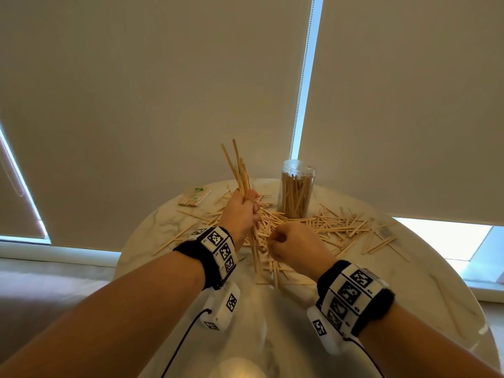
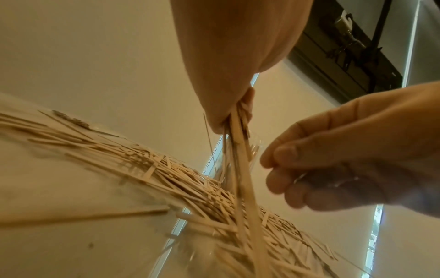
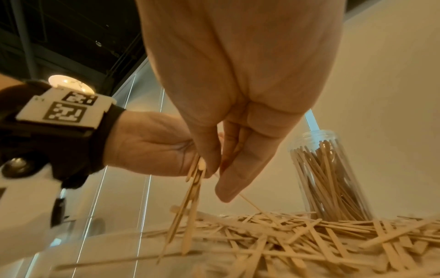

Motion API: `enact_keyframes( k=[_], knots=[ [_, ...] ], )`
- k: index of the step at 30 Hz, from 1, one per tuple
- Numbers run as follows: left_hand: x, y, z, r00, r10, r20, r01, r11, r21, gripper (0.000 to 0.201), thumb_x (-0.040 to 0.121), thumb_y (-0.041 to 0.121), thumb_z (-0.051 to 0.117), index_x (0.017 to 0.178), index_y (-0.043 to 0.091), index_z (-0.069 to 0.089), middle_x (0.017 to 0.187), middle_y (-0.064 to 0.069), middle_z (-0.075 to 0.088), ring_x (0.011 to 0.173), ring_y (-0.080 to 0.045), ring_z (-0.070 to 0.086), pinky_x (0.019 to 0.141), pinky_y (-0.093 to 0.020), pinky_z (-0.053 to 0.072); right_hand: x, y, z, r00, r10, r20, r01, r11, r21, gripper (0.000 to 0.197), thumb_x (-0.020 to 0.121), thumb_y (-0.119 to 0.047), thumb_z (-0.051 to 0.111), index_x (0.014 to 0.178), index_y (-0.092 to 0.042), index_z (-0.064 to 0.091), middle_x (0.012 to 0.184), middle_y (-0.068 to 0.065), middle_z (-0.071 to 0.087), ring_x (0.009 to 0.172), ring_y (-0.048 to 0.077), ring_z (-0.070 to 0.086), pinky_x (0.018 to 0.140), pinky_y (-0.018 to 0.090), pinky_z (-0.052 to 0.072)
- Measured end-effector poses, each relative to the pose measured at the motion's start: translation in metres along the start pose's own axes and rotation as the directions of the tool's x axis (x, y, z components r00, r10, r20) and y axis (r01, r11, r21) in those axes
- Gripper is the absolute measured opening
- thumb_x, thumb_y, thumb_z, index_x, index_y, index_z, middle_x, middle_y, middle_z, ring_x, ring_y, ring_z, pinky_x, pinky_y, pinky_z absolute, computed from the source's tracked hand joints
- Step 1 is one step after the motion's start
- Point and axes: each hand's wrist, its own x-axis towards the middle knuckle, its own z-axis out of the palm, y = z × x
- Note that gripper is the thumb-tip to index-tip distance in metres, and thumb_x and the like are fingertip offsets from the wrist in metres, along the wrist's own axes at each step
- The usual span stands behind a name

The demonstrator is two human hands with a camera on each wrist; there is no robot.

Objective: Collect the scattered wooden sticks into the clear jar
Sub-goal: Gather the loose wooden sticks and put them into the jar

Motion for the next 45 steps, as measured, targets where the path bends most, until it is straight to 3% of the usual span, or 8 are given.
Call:
enact_keyframes(
  k=[10,14,16,21,29,34,40,45],
  knots=[
    [-0.035,0.002,0.021,0.950,0.081,0.302,-0.110,0.991,0.081,0.036,0.101,0.050,0.050,0.086,0.017,0.044,0.056,0.010,0.036,0.049,-0.011,0.029,0.049,-0.030,0.027,0.038,-0.063,-0.087,0.940,-0.122,-0.319,0.234,0.911,0.339,0.072,0.094,-0.062,0.052,0.154,-0.039,0.020,0.147,0.002,0.048,0.127,0.021,0.053,0.100,0.038,0.046],
    [-0.043,0.005,0.029,0.948,0.102,0.302,-0.133,0.987,0.086,0.037,0.100,0.045,0.056,0.081,0.016,0.042,0.060,0.001,0.032,0.053,-0.017,0.025,0.050,-0.035,0.023,0.055,-0.078,-0.098,0.950,-0.215,-0.226,0.265,0.939,0.221,0.023,0.104,-0.023,0.048,0.115,-0.015,0.065,0.104,0.001,0.070,0.089,0.013,0.070,0.089,0.041,0.059],
    [-0.044,0.005,0.027,0.957,0.100,0.271,-0.120,0.991,0.060,0.035,0.100,0.041,0.057,0.081,0.014,0.045,0.060,0.000,0.033,0.051,-0.017,0.026,0.050,-0.034,0.023,0.052,-0.080,-0.091,0.973,-0.219,-0.068,0.227,0.960,0.162,0.027,0.104,-0.018,0.045,0.098,-0.011,0.071,0.091,0.003,0.073,0.081,0.013,0.069,0.084,0.035,0.057],
    [-0.038,-0.002,0.025,0.974,0.027,0.225,-0.044,0.996,0.071,0.028,0.100,0.032,0.060,0.082,0.013,0.049,0.057,0.002,0.040,0.049,-0.013,0.033,0.050,-0.030,0.030,0.035,-0.080,-0.076,0.968,-0.252,0.015,0.252,0.968,-0.015,0.052,0.107,-0.047,0.030,0.107,-0.015,0.071,0.104,-0.004,0.069,0.098,0.011,0.062,0.089,0.030,0.045],
    [-0.037,-0.001,0.026,0.981,0.030,0.191,-0.047,0.995,0.086,0.017,0.099,0.003,0.044,0.084,0.009,0.046,0.053,0.004,0.041,0.046,-0.010,0.033,0.047,-0.026,0.029,0.033,-0.069,-0.062,0.961,-0.193,0.198,0.236,0.947,-0.220,0.032,0.107,-0.036,0.041,0.118,-0.018,0.065,0.112,-0.001,0.067,0.103,0.015,0.062,0.080,0.026,0.044],
    [-0.029,0.006,0.012,0.990,0.082,0.116,-0.082,0.997,-0.003,0.029,0.107,0.036,0.043,0.096,0.014,0.059,0.061,0.005,0.045,0.049,-0.009,0.038,0.049,-0.027,0.038,0.019,-0.055,-0.063,0.989,-0.145,0.019,0.144,0.989,0.042,0.061,0.101,-0.056,0.044,0.147,-0.017,0.041,0.136,0.000,0.058,0.114,0.016,0.058,0.092,0.028,0.044],
    [-0.008,0.020,-0.002,0.994,0.040,-0.104,-0.063,0.972,-0.227,0.036,0.102,0.049,0.045,0.085,0.017,0.040,0.059,0.006,0.037,0.045,-0.009,0.032,0.044,-0.026,0.034,0.002,-0.028,-0.028,0.898,0.027,0.439,0.090,0.966,-0.242,0.075,0.081,-0.066,0.068,0.135,-0.016,0.054,0.102,-0.001,0.074,0.082,0.012,0.071,0.089,0.040,0.057],
    [-0.014,0.024,0.005,0.994,0.028,-0.106,-0.059,0.951,-0.302,0.034,0.102,0.043,0.050,0.084,0.015,0.041,0.058,0.004,0.039,0.044,-0.009,0.034,0.043,-0.025,0.036,0.003,-0.020,-0.013,0.906,-0.003,0.423,0.041,0.996,-0.082,0.022,0.095,-0.031,0.066,0.098,-0.011,0.074,0.087,0.003,0.079,0.070,0.014,0.072,0.080,0.033,0.061]
  ],
)
